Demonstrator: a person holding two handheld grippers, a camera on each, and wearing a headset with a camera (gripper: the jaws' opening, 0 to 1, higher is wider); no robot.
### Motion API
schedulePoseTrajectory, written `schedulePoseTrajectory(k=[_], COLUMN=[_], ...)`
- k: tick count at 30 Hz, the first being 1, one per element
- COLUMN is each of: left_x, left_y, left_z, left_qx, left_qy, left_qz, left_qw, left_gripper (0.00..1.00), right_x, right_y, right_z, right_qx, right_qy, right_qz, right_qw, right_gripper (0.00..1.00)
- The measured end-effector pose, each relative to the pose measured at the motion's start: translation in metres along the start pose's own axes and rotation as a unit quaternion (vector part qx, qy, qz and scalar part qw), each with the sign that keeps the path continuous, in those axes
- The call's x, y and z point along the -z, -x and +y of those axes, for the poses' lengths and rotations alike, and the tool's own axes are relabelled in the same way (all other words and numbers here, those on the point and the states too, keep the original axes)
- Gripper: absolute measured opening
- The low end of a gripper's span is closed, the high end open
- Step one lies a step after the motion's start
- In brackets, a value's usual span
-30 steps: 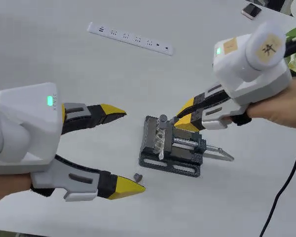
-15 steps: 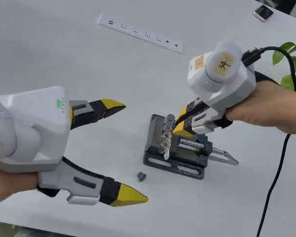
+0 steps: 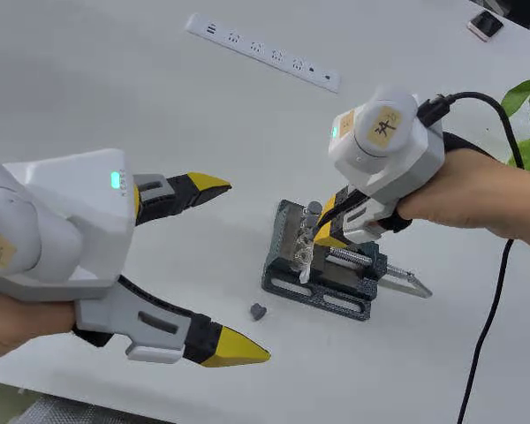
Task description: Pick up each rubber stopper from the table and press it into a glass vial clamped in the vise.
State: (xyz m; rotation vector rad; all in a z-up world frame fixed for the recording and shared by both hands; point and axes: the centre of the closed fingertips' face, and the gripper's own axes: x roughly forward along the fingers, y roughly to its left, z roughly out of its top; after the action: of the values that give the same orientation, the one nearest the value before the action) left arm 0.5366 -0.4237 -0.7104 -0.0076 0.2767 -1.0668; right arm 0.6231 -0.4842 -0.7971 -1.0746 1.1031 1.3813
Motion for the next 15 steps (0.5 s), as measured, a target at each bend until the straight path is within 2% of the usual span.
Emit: schedulePoseTrajectory(k=[8,15], left_x=[-0.0040,-0.0043], left_y=[0.0013,0.0015], left_z=[0.0010,0.0002], left_qx=[-0.001,0.000], left_qy=[0.003,0.003], left_qz=[-0.011,-0.013], left_qw=[0.9999,0.9999], left_gripper=[0.99,0.99], right_x=[0.0008,0.0002], right_y=[-0.0016,-0.0020], right_z=[0.0006,0.0010], right_qx=[0.001,-0.003], right_qy=[0.009,0.011], right_qz=[0.015,0.024], right_qw=[0.9999,0.9996], right_gripper=[0.05,0.05])
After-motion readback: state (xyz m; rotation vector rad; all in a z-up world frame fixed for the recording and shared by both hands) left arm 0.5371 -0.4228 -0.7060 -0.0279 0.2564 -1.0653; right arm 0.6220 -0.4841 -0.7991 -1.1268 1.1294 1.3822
